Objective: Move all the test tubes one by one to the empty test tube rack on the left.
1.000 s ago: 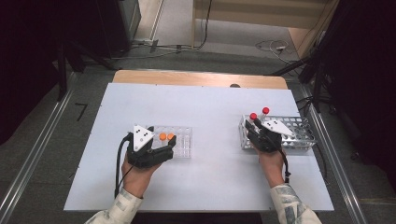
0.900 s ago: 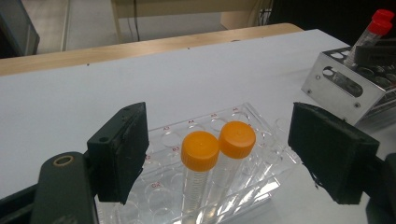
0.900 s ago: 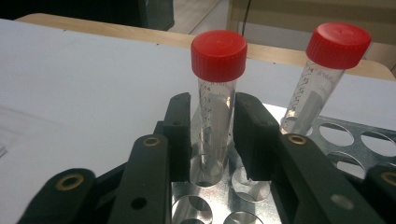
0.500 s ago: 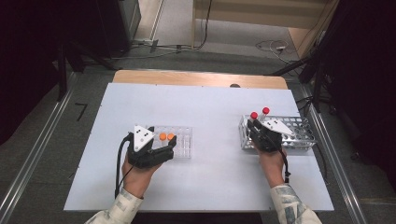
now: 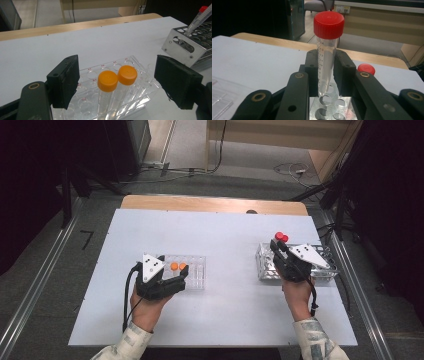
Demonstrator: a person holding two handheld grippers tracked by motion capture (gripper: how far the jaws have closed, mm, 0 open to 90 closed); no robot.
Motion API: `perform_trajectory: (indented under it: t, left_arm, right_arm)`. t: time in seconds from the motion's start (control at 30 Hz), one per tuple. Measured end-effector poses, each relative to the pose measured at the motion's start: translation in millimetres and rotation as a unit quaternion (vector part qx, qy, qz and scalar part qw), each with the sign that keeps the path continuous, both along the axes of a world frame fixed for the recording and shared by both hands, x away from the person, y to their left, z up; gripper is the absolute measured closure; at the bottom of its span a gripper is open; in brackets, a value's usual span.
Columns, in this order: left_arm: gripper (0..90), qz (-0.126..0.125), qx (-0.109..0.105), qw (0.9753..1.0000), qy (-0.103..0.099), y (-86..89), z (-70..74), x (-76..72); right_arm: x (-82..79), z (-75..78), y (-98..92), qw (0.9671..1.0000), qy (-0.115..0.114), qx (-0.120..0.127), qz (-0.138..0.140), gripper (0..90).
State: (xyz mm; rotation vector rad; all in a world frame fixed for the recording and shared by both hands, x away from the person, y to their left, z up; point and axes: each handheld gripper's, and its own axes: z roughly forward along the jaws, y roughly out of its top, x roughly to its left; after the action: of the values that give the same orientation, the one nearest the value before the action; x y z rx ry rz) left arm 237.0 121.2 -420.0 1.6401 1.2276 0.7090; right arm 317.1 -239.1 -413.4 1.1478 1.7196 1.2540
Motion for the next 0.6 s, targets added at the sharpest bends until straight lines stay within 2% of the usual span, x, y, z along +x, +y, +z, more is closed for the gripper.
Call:
perform_trajectory:
  t: [0.2,0.4,0.6]
  left_arm:
    - [20.6,-0.002,0.0,1.0,-0.002,0.4,1.1,-0.8]
    - [20.6,-0.001,-0.003,1.0,-0.004,0.9,2.3,-1.6]
    - [20.7,-0.004,-0.004,1.0,-0.005,-0.3,2.9,-2.6]
  right_arm:
    - [-7.4,8.0,2.2,0.9999,-0.003,0.003,0.014,72.1]
    - [-11.0,7.4,5.4,0.9997,0.002,0.001,0.022,72.1]
    - [-17.7,7.8,8.4,0.9989,0.008,0.002,0.045,72.0]
